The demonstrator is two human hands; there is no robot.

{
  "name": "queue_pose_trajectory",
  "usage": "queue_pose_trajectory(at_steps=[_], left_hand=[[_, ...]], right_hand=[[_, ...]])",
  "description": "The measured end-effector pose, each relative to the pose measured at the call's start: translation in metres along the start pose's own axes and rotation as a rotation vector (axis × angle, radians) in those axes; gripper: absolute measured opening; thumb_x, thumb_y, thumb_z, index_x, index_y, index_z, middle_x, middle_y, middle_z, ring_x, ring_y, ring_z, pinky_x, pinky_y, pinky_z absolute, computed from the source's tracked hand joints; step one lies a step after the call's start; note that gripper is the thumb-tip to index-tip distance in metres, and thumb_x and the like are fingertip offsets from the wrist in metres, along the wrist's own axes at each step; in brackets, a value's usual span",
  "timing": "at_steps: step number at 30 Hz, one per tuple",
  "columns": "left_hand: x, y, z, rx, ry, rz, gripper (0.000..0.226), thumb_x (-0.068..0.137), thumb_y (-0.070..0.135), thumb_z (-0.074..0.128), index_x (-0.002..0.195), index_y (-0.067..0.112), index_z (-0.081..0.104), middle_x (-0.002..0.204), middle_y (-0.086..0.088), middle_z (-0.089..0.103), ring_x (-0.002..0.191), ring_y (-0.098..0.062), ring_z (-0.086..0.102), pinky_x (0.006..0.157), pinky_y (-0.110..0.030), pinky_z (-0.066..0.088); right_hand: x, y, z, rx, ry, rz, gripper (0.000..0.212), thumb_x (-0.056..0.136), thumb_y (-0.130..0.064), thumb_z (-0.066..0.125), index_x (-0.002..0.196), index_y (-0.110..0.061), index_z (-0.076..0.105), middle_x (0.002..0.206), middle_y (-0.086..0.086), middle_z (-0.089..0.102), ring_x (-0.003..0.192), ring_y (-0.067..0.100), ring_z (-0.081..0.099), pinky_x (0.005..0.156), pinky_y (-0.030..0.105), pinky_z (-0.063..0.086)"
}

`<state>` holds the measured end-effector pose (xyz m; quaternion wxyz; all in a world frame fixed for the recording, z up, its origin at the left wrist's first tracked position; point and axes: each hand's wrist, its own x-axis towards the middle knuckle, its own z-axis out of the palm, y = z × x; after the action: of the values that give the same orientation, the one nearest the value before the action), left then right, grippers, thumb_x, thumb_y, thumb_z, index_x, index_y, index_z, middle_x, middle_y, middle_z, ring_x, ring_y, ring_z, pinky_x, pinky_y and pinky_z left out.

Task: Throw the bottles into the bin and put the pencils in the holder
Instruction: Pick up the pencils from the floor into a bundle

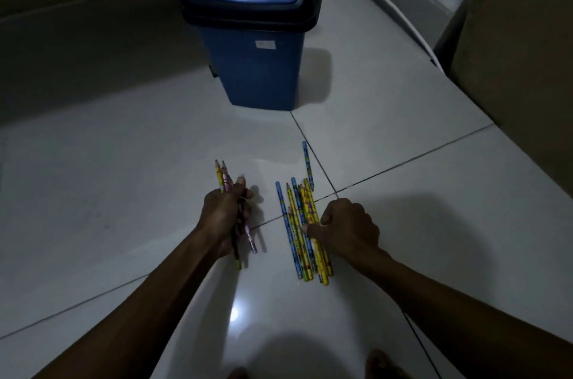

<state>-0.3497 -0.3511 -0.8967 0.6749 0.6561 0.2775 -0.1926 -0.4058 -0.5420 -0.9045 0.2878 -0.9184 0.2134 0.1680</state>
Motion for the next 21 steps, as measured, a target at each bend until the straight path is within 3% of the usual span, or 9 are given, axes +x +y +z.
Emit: queue_pose_trajectory(at_steps=[7,10,13,17,21], left_hand=[[0.001,-0.014,-0.001,-0.051,0.002,-0.030,0.035,0.099,0.032,0.052,0.077,0.007,0.060,0.038,0.001,0.043,0.041,-0.016,0.044,0.048,-0.026,0.040],[-0.003,-0.014,0.003,-0.105,-0.058,-0.074,0.032,0.100,0.031,0.049,0.082,0.006,0.058,0.042,0.000,0.040,0.039,-0.017,0.046,0.042,-0.023,0.043],[-0.010,-0.012,0.009,-0.098,-0.143,-0.100,0.027,0.099,0.029,0.053,0.084,0.007,0.057,0.047,0.001,0.036,0.035,-0.013,0.036,0.037,-0.018,0.034],[-0.020,-0.010,0.023,-0.012,-0.242,-0.065,0.023,0.088,0.027,0.069,0.082,0.007,0.061,0.049,0.000,0.038,0.033,-0.009,0.027,0.035,-0.015,0.025],[-0.020,-0.009,0.028,0.060,-0.273,-0.043,0.024,0.088,0.029,0.069,0.081,0.006,0.065,0.064,-0.012,0.054,0.040,-0.014,0.036,0.036,-0.016,0.025]], right_hand=[[0.013,-0.006,0.008,-0.020,0.039,0.073,0.028,0.073,-0.038,0.076,0.090,-0.017,0.067,0.097,0.004,0.069,0.090,0.027,0.067,0.077,0.032,0.052],[0.013,-0.002,0.008,-0.007,0.047,0.071,0.020,0.076,-0.034,0.073,0.086,-0.018,0.069,0.094,0.004,0.070,0.086,0.026,0.068,0.072,0.030,0.051],[0.011,0.001,0.002,0.071,0.082,0.027,0.017,0.075,-0.036,0.076,0.080,-0.020,0.073,0.090,0.000,0.073,0.085,0.021,0.069,0.072,0.028,0.052],[-0.005,-0.018,-0.005,0.422,-0.075,-0.156,0.009,0.071,-0.023,0.083,0.069,-0.019,0.075,0.064,-0.003,0.070,0.061,0.012,0.067,0.067,0.029,0.058],[-0.014,-0.026,0.000,0.523,-0.196,-0.243,0.008,0.073,-0.021,0.082,0.074,-0.015,0.077,0.059,-0.006,0.069,0.052,0.006,0.065,0.062,0.028,0.058]])
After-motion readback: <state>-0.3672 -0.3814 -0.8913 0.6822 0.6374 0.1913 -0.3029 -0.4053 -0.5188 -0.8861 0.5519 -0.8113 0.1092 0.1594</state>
